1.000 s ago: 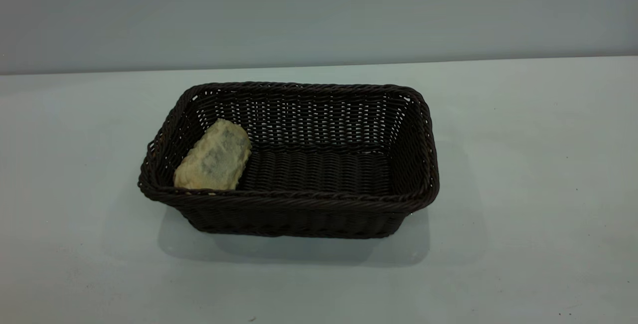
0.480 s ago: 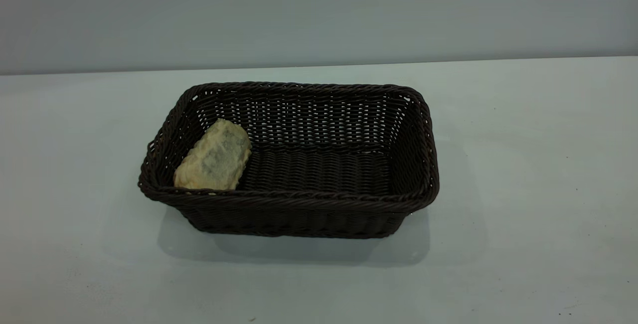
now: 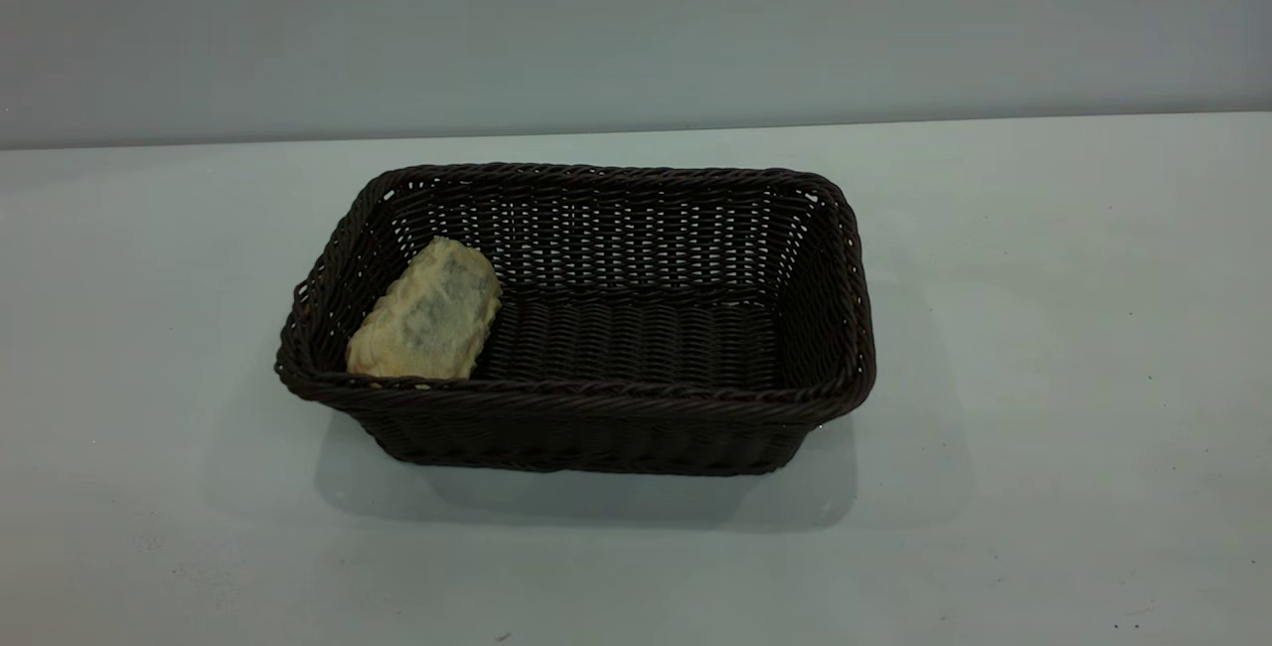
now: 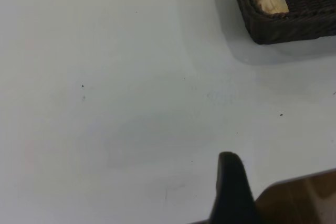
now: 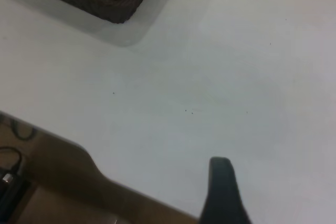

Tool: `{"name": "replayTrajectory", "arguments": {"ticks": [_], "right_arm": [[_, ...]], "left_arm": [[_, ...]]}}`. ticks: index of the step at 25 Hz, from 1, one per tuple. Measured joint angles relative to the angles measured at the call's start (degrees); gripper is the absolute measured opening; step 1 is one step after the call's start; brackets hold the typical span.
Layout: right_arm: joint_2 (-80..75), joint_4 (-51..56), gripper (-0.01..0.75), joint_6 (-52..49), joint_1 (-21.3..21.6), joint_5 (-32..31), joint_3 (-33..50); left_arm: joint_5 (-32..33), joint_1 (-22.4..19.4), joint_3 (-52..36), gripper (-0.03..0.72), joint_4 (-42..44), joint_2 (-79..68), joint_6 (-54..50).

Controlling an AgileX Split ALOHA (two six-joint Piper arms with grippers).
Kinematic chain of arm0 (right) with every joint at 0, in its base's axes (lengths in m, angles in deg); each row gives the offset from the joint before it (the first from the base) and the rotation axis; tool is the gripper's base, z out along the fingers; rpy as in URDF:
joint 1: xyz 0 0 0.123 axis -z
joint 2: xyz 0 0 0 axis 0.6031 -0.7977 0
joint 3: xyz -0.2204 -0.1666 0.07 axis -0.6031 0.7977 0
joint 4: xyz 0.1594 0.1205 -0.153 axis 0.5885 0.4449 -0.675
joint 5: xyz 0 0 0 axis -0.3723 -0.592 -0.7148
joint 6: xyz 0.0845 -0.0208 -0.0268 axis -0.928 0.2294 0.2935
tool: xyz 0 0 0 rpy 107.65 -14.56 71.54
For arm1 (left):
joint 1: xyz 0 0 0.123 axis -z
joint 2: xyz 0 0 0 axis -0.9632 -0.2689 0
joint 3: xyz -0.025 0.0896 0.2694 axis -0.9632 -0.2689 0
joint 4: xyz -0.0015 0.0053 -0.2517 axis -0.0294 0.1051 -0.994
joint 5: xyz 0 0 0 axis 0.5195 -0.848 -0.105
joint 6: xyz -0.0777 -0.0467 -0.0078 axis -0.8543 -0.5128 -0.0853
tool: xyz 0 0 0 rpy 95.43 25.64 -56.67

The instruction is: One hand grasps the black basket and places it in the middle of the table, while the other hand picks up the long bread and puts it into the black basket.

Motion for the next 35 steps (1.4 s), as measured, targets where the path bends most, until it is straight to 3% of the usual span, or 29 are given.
{"name": "replayTrajectory", "arguments": {"ticks": [3,7,14,35], "right_arm": [[0.34,0.00,0.554,0.00,0.99,0.00,0.00],[2.36,0.00,0.554,0.00,6.57,0.00,0.01],[5.97,0.00,0.554,0.00,13.97,-0.05,0.01],[6.04,0.24,0.554,0.00,14.50,-0.05,0.01]], "left_arm": [[0.00,-1.22,0.00,0.522,0.00,0.00,0.00],[0.00,-4.70,0.00,0.522,0.00,0.00,0.00],[0.00,-5.24,0.00,0.522,0.00,0.00,0.00],[0.00,-5.24,0.00,0.522,-1.62,0.00,-1.31]]}}
